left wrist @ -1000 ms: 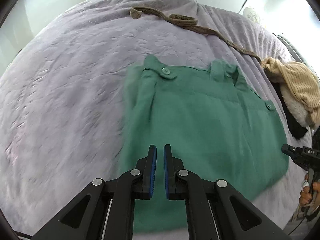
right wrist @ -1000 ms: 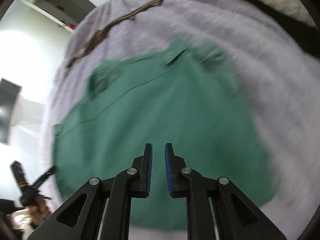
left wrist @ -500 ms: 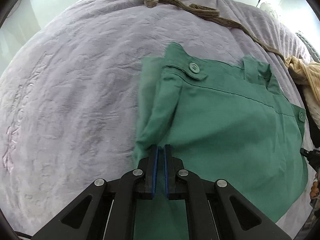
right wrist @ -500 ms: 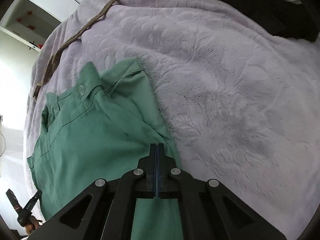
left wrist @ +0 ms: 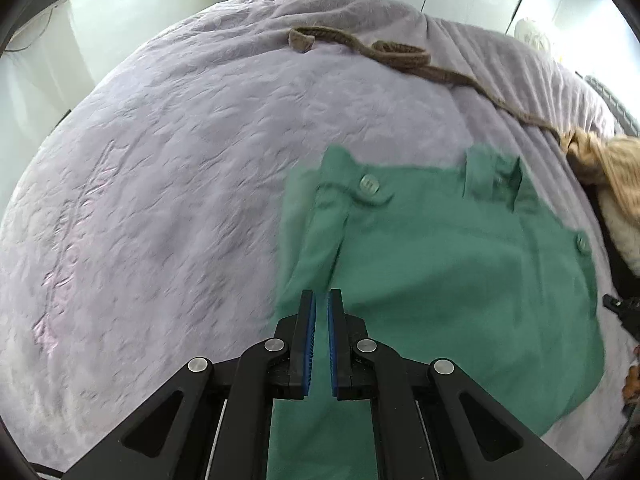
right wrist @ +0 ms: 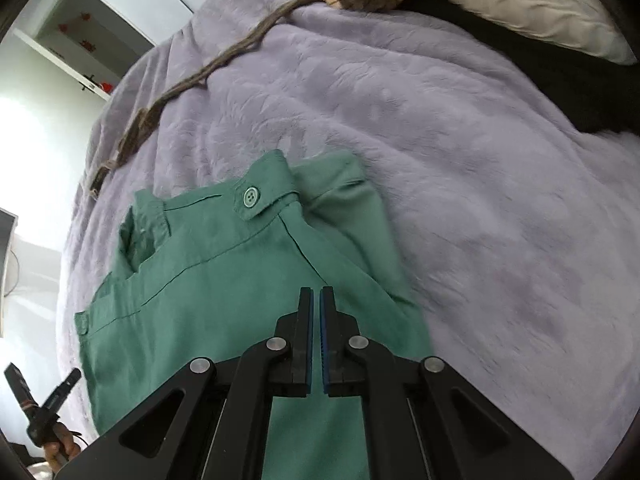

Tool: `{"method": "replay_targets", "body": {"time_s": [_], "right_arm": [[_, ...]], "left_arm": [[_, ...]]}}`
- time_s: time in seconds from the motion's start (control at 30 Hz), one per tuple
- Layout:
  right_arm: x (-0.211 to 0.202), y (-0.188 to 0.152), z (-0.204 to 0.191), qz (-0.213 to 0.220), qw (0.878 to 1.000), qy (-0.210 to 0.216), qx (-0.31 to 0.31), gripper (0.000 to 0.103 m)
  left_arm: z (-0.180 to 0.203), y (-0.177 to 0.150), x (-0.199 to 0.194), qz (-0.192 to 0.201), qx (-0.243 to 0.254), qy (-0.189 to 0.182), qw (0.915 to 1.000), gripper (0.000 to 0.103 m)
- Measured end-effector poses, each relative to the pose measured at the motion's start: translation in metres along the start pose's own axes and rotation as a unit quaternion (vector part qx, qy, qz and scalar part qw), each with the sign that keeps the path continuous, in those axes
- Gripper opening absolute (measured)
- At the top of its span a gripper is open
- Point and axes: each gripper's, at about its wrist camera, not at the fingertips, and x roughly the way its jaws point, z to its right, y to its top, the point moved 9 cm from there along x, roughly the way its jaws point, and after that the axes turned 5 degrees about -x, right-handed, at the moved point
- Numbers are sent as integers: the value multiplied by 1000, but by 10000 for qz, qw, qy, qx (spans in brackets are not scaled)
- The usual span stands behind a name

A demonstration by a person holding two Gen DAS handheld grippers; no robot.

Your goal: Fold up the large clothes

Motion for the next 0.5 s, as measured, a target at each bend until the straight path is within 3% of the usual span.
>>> {"method": "replay_targets", "body": {"time_s": [0.1,0.27,0.5], "right_arm": [[24,1,12,-143,9995,-82,264,4],[33,1,25,-184,9971,271,690,3],[3,-13,13,-230,9981,284,496,7]], "left_arm": [[7,13,18,29,-85,88,9999,7],[-4,14,56,-234,-501,159,9983,7],[-9,6,37,-259,-187,262,9991,7]]}}
